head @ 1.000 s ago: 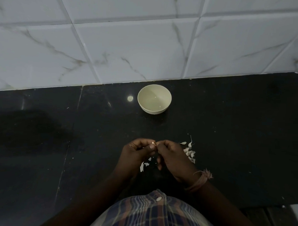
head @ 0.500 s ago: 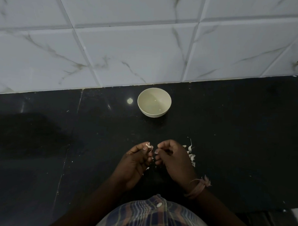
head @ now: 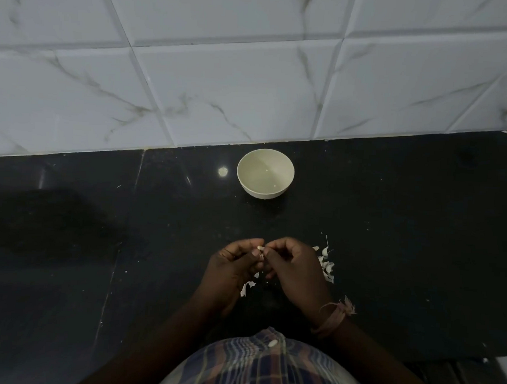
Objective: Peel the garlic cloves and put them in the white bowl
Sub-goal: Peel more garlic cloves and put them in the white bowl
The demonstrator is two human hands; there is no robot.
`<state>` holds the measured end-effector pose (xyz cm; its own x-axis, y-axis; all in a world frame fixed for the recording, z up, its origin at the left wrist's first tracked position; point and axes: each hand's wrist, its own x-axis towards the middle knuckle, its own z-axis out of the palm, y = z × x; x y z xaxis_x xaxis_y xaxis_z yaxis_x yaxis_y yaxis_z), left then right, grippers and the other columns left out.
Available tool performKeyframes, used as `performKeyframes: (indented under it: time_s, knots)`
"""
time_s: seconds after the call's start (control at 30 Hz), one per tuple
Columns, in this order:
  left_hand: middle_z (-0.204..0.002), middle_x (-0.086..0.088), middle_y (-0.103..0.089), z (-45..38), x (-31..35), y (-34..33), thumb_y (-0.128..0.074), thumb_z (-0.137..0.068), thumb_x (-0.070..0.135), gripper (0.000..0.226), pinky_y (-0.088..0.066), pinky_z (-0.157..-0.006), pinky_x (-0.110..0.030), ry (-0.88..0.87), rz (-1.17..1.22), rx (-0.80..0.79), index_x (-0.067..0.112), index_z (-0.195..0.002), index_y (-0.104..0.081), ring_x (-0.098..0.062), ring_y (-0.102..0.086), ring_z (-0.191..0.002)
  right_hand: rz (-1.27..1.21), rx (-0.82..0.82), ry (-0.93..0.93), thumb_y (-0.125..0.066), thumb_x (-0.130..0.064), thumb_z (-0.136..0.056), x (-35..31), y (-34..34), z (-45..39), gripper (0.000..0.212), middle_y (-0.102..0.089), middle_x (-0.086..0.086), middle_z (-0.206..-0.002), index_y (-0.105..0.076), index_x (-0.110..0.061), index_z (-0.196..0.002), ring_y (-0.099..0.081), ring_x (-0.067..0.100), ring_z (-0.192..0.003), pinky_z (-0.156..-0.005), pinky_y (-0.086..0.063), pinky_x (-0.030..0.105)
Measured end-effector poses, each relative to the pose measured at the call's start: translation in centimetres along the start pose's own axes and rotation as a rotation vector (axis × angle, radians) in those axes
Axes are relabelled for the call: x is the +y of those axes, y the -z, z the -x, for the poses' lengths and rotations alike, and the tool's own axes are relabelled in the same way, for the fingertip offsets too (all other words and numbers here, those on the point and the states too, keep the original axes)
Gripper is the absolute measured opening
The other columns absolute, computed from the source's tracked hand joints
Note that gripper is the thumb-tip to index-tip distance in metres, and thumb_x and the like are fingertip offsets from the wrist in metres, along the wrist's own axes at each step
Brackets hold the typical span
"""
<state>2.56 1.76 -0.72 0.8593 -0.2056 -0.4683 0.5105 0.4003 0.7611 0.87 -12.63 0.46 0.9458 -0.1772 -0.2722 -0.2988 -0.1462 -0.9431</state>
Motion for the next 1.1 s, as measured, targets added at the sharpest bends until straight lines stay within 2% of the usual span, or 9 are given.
performKeyframes:
  time_s: [0.17,0.23,0.33,0.47,0.6,0.7,0.8,0.93,1.1]
  knots:
    - [-0.103,-0.021,-0.076,-0.08,0.27,-0.54,-0.072,-0.08,0.005,0.024,-0.06,-0.087,-0.035,-0.029,-0.037,0.043,0.001,-0.104,-0.074,-0.027,-0.073,-0.092,0.33,0.024,0.228,-0.066,-0.023,-0.095,0.27,0.5,-0.19,0.002,-0.068,-0.01,-0.087,-0.067,-0.023,-0.095,-0.064,0.003,-0.082,-0.071,-0.053,0.022]
    - [-0.104,-0.024,-0.075,-0.17,0.2,-0.64,-0.071,-0.083,0.0,0.019,-0.059,-0.09,-0.04,-0.03,-0.05,0.082,0.0,-0.102,-0.075,-0.031,-0.074,-0.093,0.358,0.03,0.256,-0.065,-0.023,-0.096,0.37,0.44,-0.2,0.002,-0.067,-0.011,-0.089,-0.067,-0.023,-0.096,-0.063,0.002,-0.084,-0.073,-0.053,0.022]
    - [-0.103,-0.025,-0.076,-0.22,0.29,-0.54,-0.074,-0.083,0.001,0.017,-0.057,-0.093,-0.045,-0.02,-0.094,0.109,0.002,-0.101,-0.077,-0.037,-0.073,-0.097,0.262,0.051,0.15,-0.065,-0.025,-0.096,0.32,0.05,0.07,0.003,-0.069,-0.009,-0.085,-0.066,-0.027,-0.095,-0.066,0.002,-0.079,-0.071,-0.055,0.024]
    - [-0.1,-0.025,-0.076,-0.07,0.44,-0.51,-0.072,-0.087,-0.001,0.014,-0.056,-0.091,-0.045,0.005,-0.11,0.117,0.002,-0.099,-0.078,-0.034,-0.073,-0.092,0.135,0.021,0.004,-0.061,-0.02,-0.098,0.21,-0.33,0.13,0.011,-0.072,0.0,-0.078,-0.067,-0.026,-0.09,-0.07,0.013,-0.067,-0.066,-0.061,0.038]
    - [-0.097,-0.022,-0.077,-0.2,0.76,-0.59,-0.068,-0.088,-0.005,0.014,-0.061,-0.079,-0.031,0.033,-0.106,0.083,-0.001,-0.099,-0.076,-0.025,-0.073,-0.084,0.063,-0.006,-0.04,-0.059,-0.013,-0.099,-0.33,0.09,0.06,0.013,-0.07,0.006,-0.069,-0.068,-0.016,-0.09,-0.063,0.013,-0.052,-0.052,-0.052,0.027]
    - [-0.09,-0.016,-0.077,-0.33,1.0,-0.68,-0.065,-0.09,-0.007,0.015,-0.059,-0.069,-0.022,0.046,-0.109,0.056,0.0,-0.098,-0.075,-0.018,-0.074,-0.077,0.009,-0.032,-0.088,-0.058,-0.012,-0.1,-0.42,0.18,-0.07,0.013,-0.066,0.007,-0.064,-0.068,-0.011,-0.091,-0.059,0.016,-0.05,-0.05,-0.048,0.028]
    - [-0.089,-0.015,-0.077,-0.47,1.05,-0.87,-0.062,-0.092,-0.007,0.015,-0.059,-0.068,-0.021,0.076,-0.066,0.028,0.0,-0.098,-0.074,-0.016,-0.074,-0.075,-0.069,-0.05,-0.117,-0.056,-0.008,-0.1,-0.4,0.33,-0.24,0.015,-0.061,0.005,-0.061,-0.067,-0.008,-0.089,-0.053,0.013,-0.047,-0.046,-0.043,0.025]
    - [-0.097,-0.017,-0.077,-0.52,0.7,-0.67,-0.061,-0.093,-0.002,0.017,-0.059,-0.072,-0.024,0.108,-0.073,-0.004,0.0,-0.104,-0.074,-0.018,-0.074,-0.081,-0.004,-0.065,-0.1,-0.055,-0.012,-0.101,-0.32,0.36,-0.24,0.015,-0.06,-0.003,-0.061,-0.066,-0.012,-0.091,-0.052,0.004,-0.048,-0.049,-0.041,0.021]
    - [-0.099,-0.015,-0.076,-0.38,0.86,-0.66,-0.057,-0.095,-0.003,0.022,-0.06,-0.073,-0.022,0.166,0.045,-0.009,-0.001,-0.113,-0.069,-0.016,-0.072,-0.08,-0.218,-0.079,-0.206,-0.052,-0.011,-0.104,-0.27,0.02,-0.32,0.017,-0.058,0.009,-0.064,-0.064,-0.003,-0.094,-0.051,0.016,-0.051,-0.048,-0.041,0.028]
